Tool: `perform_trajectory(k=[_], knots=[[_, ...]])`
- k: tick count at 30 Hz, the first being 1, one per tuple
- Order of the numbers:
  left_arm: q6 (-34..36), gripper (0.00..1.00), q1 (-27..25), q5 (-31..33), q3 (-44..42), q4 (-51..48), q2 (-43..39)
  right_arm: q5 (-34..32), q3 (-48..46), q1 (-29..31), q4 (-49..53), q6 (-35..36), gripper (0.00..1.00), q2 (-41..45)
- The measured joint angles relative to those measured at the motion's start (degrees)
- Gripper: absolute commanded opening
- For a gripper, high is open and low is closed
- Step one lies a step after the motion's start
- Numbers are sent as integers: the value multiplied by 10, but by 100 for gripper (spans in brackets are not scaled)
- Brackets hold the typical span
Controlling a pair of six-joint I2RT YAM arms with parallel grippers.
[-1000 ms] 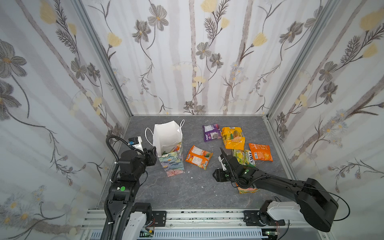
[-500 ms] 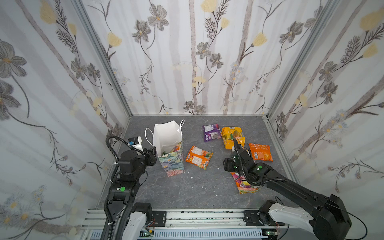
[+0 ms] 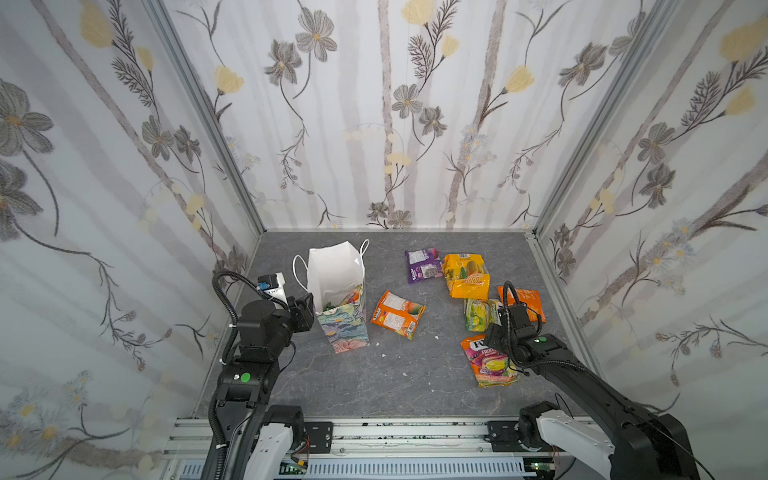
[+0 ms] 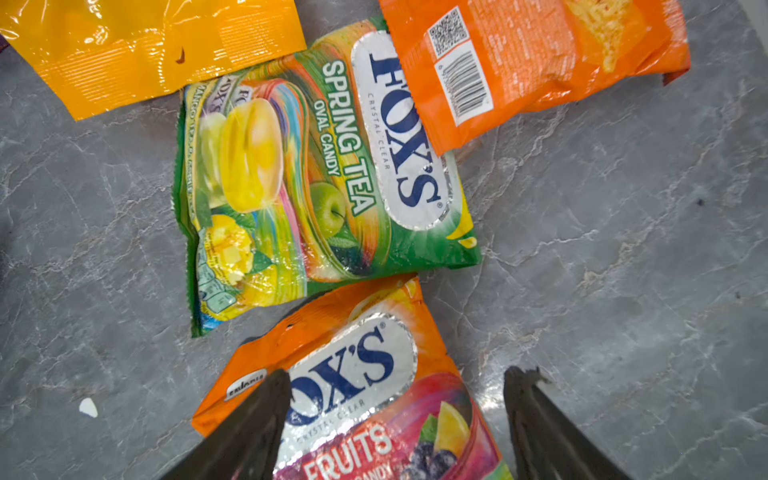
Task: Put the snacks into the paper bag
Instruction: 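Lower the right gripper onto the edge of the second orange Fox's Fruits bag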
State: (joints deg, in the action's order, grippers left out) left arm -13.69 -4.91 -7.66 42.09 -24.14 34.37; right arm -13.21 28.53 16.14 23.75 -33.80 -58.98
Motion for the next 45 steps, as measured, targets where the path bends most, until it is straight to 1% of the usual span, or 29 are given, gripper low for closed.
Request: perform_trajectory(k=[3,10,14,19,22,26,30,31,35,40,45], knots=[[0,53,0,-1,0,1,0,24,-19,-12,-19,0,81,-10],[0,53,0,-1,0,3,2,95,-52,-14,-59,-2,78,-28],[0,53,0,-1,0,3,2,146,-63,-4,-64,-16,77,-6],[0,53,0,-1,0,3,2,180,-79,14,-90,-36,75,31],[0,53,0,-1,0,3,2,179,-82,14,-102,-37,75,13],[0,53,0,-1,0,3,2,170,-54,14,-107,-25,74,-45],[0,53,0,-1,0,3,2,141,-23,19,-104,-1,68,-82],[0,53,0,-1,0,3,2,126,-16,26,-102,0,68,-87],[0,53,0,-1,0,3,1,104,7,57,-85,15,68,-103],[0,53,0,0,0,3,0,83,12,68,-67,24,66,-106],[0,53,0,0,0,3,0,74,9,72,-67,24,62,-120]])
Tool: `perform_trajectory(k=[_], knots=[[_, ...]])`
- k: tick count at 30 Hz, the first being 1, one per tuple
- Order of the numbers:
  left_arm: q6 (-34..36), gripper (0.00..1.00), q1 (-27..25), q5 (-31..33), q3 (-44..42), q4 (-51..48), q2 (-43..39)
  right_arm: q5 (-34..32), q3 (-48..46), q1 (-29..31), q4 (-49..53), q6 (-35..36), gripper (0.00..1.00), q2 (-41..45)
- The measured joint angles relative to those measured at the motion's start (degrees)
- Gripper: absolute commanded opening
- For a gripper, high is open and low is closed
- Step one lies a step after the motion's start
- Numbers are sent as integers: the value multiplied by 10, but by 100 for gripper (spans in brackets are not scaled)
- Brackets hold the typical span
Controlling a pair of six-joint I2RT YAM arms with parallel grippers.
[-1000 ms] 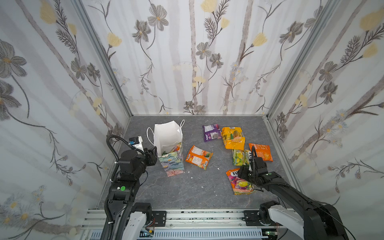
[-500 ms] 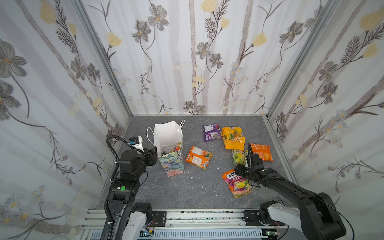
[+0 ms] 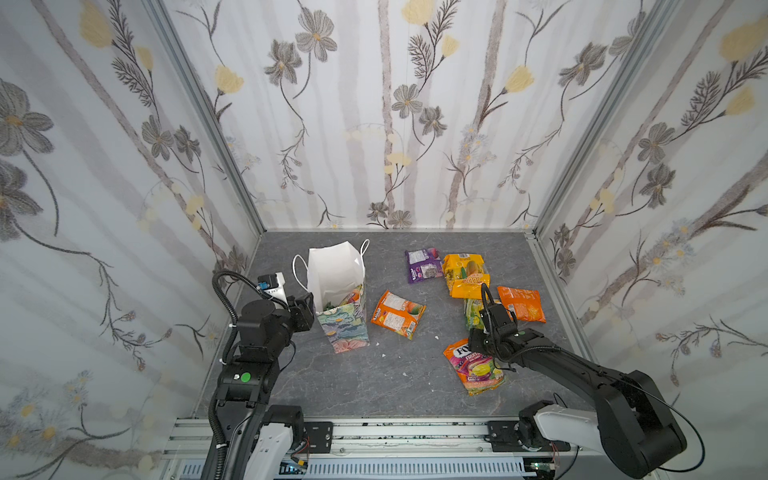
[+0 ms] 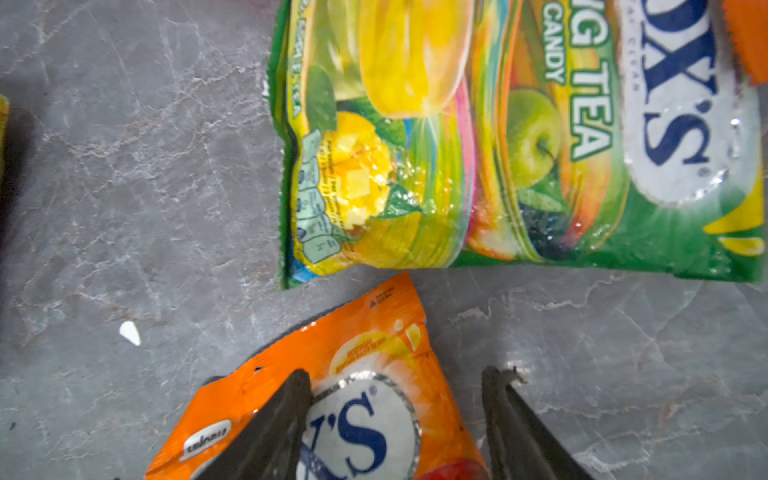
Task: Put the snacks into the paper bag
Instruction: 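Lower the right gripper onto the edge of the second orange Fox's Fruits bag, then close the right gripper on the Fox's Fruits bag's edge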
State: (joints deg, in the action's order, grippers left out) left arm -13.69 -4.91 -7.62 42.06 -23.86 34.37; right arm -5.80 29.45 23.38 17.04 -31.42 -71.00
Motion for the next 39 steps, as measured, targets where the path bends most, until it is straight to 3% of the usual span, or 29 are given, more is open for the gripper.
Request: perform_trajectory(k=[14,22,31,39], knots=[[0,53,0,1,0,0,-2,-14,1,28,-29,-1,42,-35],[0,53,0,1,0,0,-2,-6,0,34,-43,-5,19,-35],[0,53,0,1,0,0,-2,2,10,38,-39,-5,1,-21],[0,53,0,1,0,0,-2,10,52,40,-23,0,0,9]])
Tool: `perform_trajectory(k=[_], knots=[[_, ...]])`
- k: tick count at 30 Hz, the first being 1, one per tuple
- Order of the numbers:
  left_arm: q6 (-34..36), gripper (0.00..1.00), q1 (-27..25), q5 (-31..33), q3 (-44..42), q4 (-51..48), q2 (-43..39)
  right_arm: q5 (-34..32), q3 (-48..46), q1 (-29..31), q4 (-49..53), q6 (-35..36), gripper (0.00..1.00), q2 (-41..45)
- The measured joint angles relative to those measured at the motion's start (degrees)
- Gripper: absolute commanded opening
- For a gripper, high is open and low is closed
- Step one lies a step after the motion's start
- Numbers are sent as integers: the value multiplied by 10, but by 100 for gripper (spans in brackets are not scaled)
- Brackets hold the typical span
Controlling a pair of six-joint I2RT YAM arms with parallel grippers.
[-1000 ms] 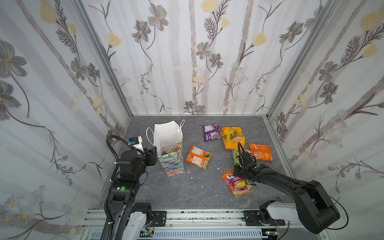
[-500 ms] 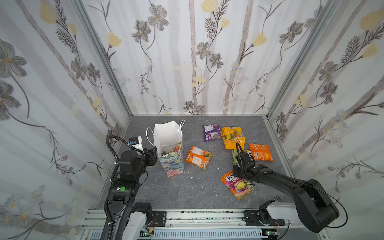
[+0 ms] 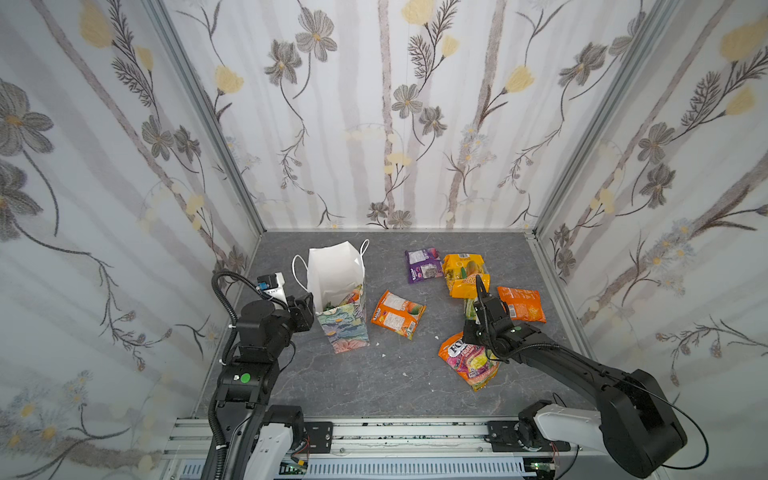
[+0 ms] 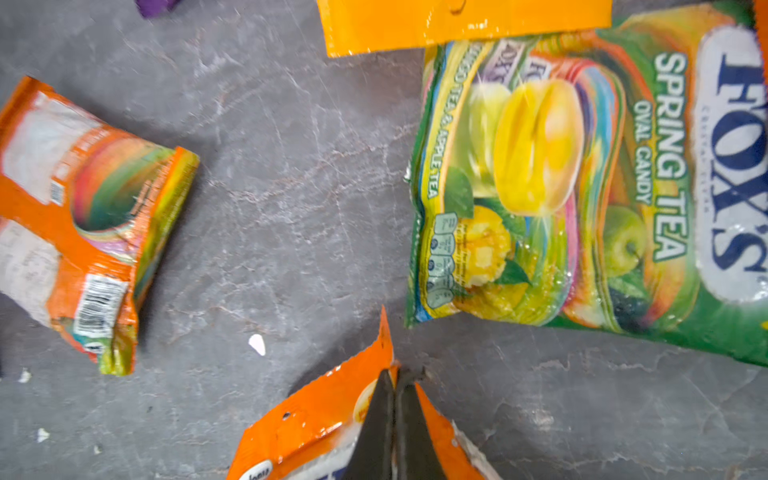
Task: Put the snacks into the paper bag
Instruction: 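Close the right gripper on the Fox's Fruits bag's edge, then lift the Fox's Fruits bag with the right gripper over the bag opening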
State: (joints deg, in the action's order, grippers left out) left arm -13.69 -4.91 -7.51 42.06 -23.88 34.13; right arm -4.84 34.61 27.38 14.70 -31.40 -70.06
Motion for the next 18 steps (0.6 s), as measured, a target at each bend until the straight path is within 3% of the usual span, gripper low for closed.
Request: perform_trajectory(k=[18], knots=[[0,53,0,0,0,0,0,48,68,13,-16,41,0,75]])
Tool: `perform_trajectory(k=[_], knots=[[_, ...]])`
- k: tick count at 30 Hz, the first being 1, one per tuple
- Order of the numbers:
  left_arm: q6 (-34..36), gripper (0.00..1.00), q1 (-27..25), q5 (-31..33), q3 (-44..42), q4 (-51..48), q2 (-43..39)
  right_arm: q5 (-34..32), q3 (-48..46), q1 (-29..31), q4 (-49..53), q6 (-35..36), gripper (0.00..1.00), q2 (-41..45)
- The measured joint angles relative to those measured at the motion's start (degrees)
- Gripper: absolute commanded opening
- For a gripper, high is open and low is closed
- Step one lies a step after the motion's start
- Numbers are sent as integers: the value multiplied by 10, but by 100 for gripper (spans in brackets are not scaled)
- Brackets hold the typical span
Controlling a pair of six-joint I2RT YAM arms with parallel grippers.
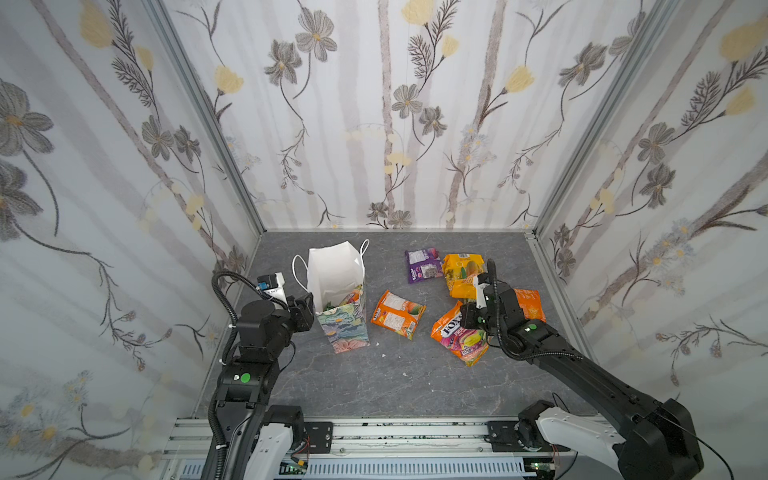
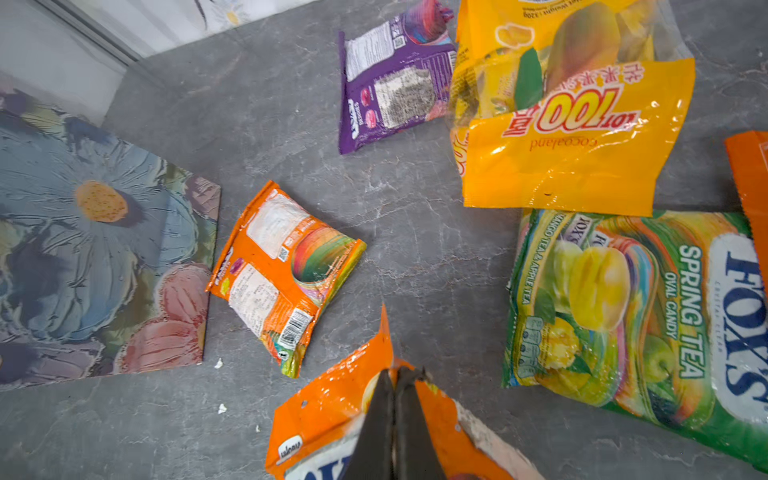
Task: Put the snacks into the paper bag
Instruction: 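Lift the Fox's Fruits bag with the right gripper over the bag opening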
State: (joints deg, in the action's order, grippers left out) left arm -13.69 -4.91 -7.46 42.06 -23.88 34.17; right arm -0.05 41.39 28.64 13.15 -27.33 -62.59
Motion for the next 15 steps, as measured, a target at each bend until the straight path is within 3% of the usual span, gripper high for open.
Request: perform_trajectory(k=[15], knots=[[0,53,0,2,0,0,1,25,101,62,-22,23,0,-23]])
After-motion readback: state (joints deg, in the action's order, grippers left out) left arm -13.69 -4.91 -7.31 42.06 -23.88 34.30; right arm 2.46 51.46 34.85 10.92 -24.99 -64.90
